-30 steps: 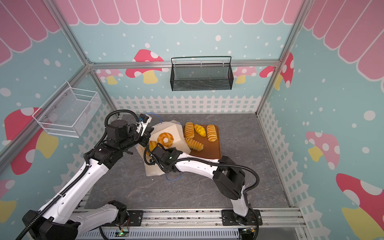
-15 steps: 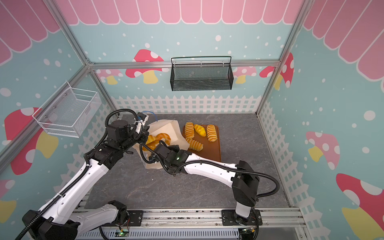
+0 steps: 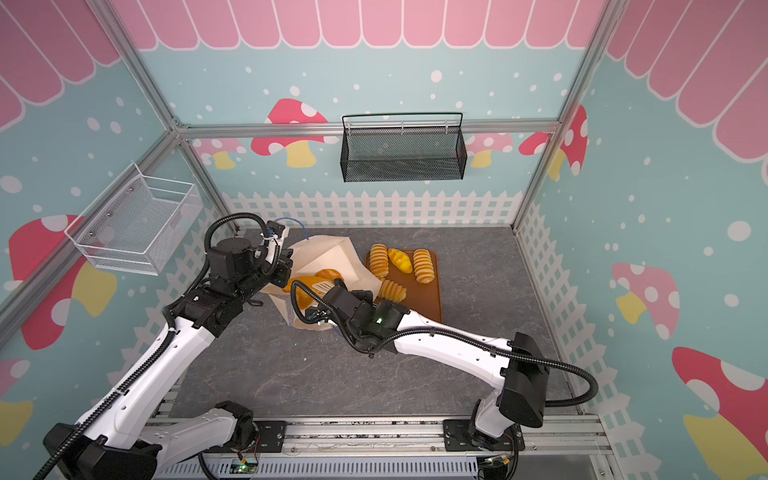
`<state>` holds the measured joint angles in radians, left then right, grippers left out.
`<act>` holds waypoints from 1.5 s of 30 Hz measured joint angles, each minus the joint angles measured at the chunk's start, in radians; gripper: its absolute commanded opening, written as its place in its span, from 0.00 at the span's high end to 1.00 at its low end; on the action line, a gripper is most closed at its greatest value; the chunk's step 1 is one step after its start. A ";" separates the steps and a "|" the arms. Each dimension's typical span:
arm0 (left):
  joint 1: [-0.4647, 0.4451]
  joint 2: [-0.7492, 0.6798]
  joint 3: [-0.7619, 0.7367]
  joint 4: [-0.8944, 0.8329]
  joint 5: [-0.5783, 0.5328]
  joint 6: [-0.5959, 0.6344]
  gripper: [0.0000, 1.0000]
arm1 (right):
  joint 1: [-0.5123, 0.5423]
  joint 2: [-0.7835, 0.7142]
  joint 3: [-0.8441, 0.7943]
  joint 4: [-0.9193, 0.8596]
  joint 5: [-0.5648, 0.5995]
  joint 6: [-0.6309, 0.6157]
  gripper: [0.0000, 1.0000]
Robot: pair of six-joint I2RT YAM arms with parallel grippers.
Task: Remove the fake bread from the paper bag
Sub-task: 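Pull the long bread up out of the bag while the left gripper holds the bag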
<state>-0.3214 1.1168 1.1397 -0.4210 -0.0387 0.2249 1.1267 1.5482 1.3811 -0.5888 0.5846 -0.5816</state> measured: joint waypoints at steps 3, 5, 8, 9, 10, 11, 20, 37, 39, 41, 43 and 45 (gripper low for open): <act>0.013 -0.002 0.000 -0.009 0.014 -0.005 1.00 | -0.003 -0.018 -0.006 -0.009 -0.014 0.034 0.93; 0.018 -0.007 0.000 -0.015 0.020 -0.009 1.00 | -0.008 -0.037 -0.006 -0.015 -0.035 0.057 0.93; 0.027 -0.016 0.000 -0.025 0.037 -0.015 1.00 | -0.018 -0.075 -0.006 -0.024 -0.067 0.095 0.93; 0.032 -0.020 0.000 -0.026 0.041 -0.018 1.00 | -0.022 -0.086 -0.006 -0.027 -0.074 0.107 0.93; 0.036 -0.023 0.000 -0.029 0.045 -0.021 1.00 | -0.025 -0.094 -0.006 -0.030 -0.082 0.118 0.93; 0.040 -0.026 0.000 -0.031 0.048 -0.026 1.00 | -0.027 -0.101 -0.006 -0.032 -0.089 0.128 0.93; 0.089 -0.037 0.000 -0.043 0.073 -0.072 1.00 | -0.042 -0.149 -0.005 -0.048 -0.143 0.196 0.93; 0.125 -0.032 0.000 -0.061 0.120 -0.130 1.00 | -0.088 -0.219 -0.001 0.085 -0.227 0.243 0.92; 0.126 -0.032 0.000 -0.063 0.119 -0.130 1.00 | -0.099 -0.203 0.013 0.101 -0.229 0.242 0.92; 0.128 -0.032 0.000 -0.066 0.114 -0.128 1.00 | -0.109 -0.183 0.029 0.116 -0.230 0.243 0.92; 0.134 -0.032 0.002 -0.073 0.093 -0.127 1.00 | -0.118 -0.167 0.048 0.125 -0.232 0.243 0.92; 0.147 -0.026 0.018 -0.092 0.070 -0.127 1.00 | -0.126 -0.160 0.068 0.129 -0.236 0.247 0.91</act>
<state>-0.1741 1.0908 1.1580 -0.5129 0.0315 0.0975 1.0008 1.3884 1.4487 -0.4595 0.3485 -0.3347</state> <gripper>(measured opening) 0.048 0.225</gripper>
